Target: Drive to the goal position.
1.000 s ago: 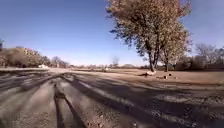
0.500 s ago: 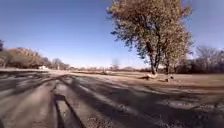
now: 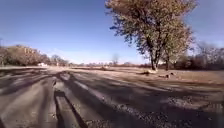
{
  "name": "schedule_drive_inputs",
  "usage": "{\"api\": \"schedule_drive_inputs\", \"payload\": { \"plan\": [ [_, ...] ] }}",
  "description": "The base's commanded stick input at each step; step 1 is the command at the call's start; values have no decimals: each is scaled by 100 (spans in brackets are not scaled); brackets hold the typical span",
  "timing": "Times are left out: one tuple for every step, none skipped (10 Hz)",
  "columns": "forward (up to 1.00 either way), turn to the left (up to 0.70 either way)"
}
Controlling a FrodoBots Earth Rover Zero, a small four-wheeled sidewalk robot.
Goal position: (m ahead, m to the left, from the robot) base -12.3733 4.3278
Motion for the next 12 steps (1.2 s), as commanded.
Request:
{"api": "schedule_drive_inputs", "payload": {
  "plan": [
    [50,0],
    [50,0],
    [50,0],
    [50,0],
    [50,0],
    [50,0],
    [50,0],
    [50,0],
    [50,0],
    [50,0],
    [50,0],
    [50,0]
  ]
}}
